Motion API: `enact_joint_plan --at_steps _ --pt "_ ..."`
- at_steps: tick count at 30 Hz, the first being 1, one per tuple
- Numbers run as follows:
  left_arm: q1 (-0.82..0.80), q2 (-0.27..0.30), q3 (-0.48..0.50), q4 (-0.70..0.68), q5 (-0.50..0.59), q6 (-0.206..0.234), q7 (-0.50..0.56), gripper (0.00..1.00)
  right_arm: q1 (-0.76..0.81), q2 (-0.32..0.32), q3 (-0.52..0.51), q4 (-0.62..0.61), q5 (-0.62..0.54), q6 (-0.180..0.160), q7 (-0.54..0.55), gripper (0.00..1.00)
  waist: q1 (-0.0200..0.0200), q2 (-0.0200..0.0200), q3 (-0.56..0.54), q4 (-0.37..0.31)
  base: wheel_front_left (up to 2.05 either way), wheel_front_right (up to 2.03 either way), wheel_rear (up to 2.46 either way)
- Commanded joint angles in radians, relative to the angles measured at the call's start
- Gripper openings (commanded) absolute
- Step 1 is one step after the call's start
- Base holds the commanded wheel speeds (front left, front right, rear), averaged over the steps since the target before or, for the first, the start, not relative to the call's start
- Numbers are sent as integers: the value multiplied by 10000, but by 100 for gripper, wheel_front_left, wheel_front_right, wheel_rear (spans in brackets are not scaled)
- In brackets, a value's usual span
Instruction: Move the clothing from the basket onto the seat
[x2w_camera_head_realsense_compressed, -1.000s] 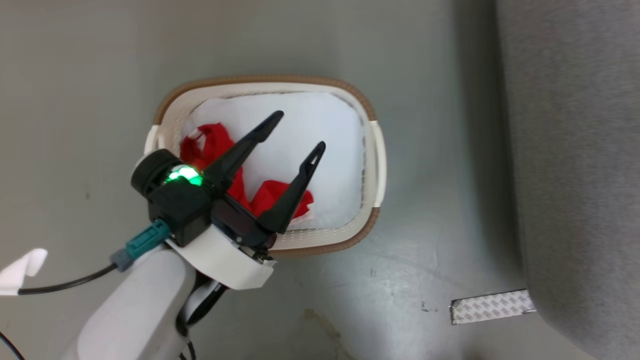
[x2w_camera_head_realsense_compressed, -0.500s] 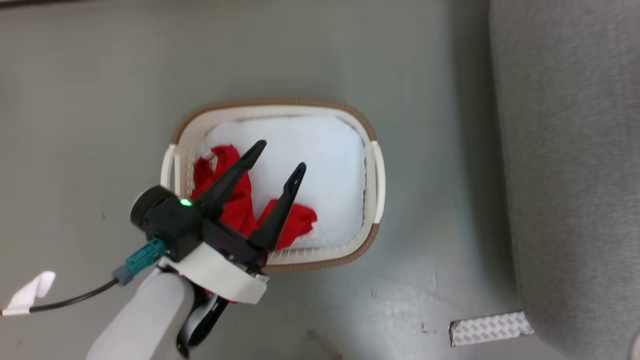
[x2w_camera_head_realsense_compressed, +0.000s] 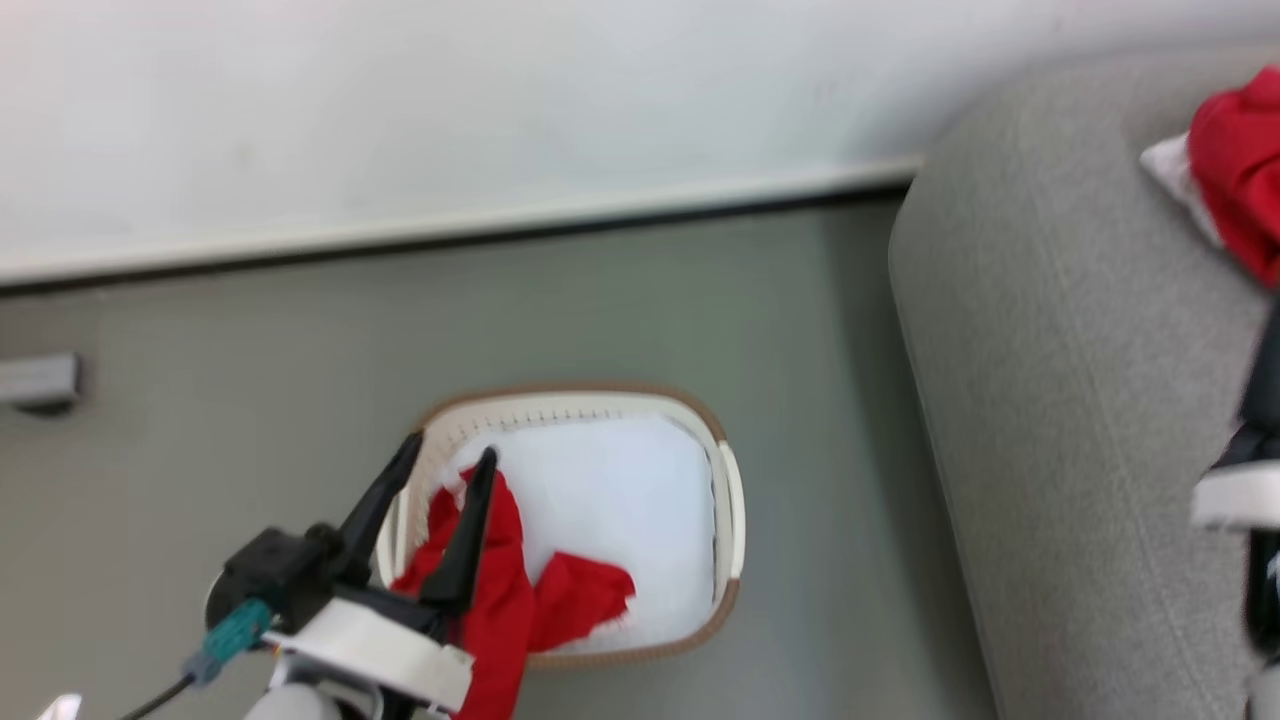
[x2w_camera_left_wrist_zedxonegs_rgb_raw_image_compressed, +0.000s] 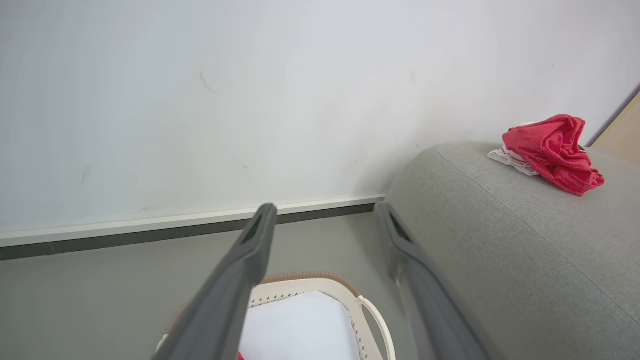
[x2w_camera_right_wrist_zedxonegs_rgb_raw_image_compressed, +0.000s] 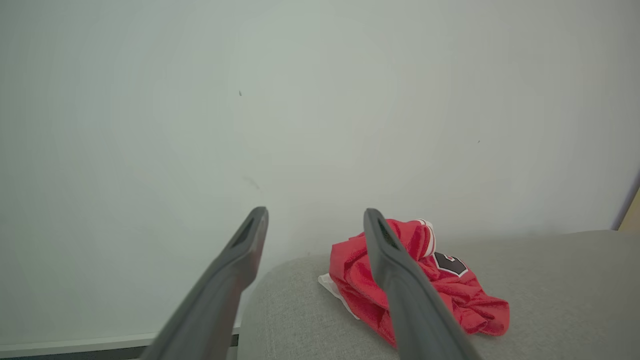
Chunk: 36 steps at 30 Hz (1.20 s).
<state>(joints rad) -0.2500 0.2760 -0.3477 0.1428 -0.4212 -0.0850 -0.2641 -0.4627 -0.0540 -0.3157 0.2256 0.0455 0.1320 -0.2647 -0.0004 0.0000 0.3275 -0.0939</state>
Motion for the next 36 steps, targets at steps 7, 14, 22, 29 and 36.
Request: enact_joint_plan --at_steps 7,14,22,29,36 --pt "1331 -698 1361 241 696 -108 -3 100 2226 22 1370 -646 152 -25 7 100 4 0 -2015 602 0 0 0" --pt "2405 -1299 2516 462 1405 -264 -5 100 3812 25 2472 -578 880 -25 6 100 4 0 -2916 845 0 0 0" --pt "3087 -1734 3205 756 1855 -406 -5 100 4832 19 2963 -128 1360 -25 6 100 4 0 -3303 1010 0 0 0" --pt "3143 -1886 3353 828 2046 -452 -5 100 4971 21 3251 205 1506 -25 6 100 4 0 -3384 971 0 0 0" --pt "3025 -1831 3156 809 1891 -445 -5 100 4874 21 3346 260 1468 -25 6 100 4 0 -3335 848 0 0 0"
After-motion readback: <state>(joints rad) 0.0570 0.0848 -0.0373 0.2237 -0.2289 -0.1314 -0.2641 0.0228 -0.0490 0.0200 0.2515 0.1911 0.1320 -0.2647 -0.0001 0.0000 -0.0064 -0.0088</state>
